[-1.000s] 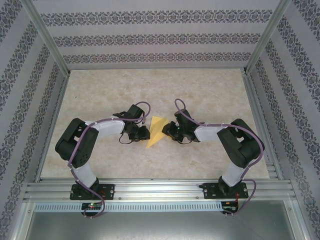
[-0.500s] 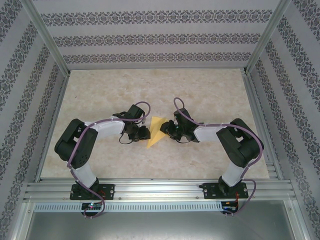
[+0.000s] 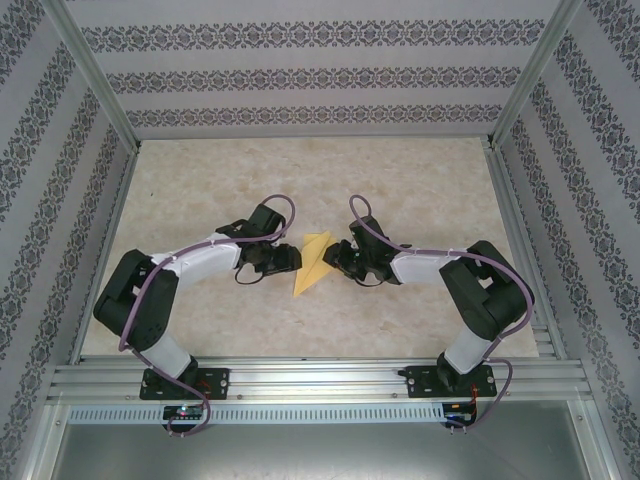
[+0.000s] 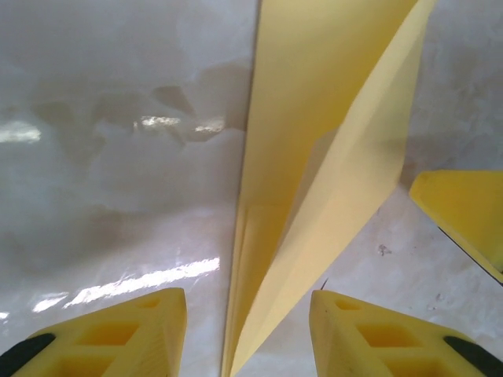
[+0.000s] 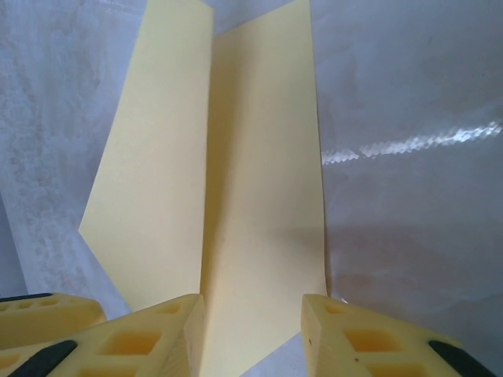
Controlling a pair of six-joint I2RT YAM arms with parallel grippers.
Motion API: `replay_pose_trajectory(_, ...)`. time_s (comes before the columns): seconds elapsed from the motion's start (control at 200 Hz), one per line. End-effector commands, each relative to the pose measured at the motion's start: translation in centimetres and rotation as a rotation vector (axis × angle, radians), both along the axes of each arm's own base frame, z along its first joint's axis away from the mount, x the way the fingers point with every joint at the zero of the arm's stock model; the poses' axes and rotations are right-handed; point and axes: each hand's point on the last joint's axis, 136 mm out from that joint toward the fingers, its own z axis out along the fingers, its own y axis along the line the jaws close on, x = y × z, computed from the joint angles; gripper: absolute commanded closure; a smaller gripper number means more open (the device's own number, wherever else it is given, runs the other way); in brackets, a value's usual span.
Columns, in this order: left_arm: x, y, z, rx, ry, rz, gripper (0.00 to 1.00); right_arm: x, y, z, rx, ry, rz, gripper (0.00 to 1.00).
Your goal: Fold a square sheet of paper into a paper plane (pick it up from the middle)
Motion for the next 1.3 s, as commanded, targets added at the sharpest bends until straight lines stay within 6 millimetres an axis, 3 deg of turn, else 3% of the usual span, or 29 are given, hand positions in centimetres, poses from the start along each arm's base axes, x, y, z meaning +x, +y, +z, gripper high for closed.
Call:
replay_pose_trajectory(0.0, 0.4, -1.8, -0.3, -0.054, -0.008, -0.053, 0.55, 0.6, -0.6, 0.5, -0.009, -0.03, -0.011, 0.62)
replay_pose_trajectory(0.44, 1.2, -1.1, -2.9, 0.044, 0.026, -0.039, 0.63, 1.2, -0.7, -0.1, -0.016, -0.014, -0.021, 0.61)
replay_pose_trajectory(0.869, 0.6, -0.6, -4.8, 0.082, 0.077, -0.05, 0.7, 1.2, 0.6, -0.7, 0.035, -0.003, 0.007, 0.63)
replay_pose_trajectory(1.044, 0.4, -1.2, -4.7, 0.053, 0.084, -0.073, 0.71, 1.2, 0.9, -0.1, 0.052, -0.018, 0.007, 0.7)
replay_pose_trajectory(1.294, 0.3, -1.7, -4.1, 0.028, 0.081, -0.094, 0.71, 1.2, 1.0, -0.5, 0.049, -0.011, 0.006, 0.69)
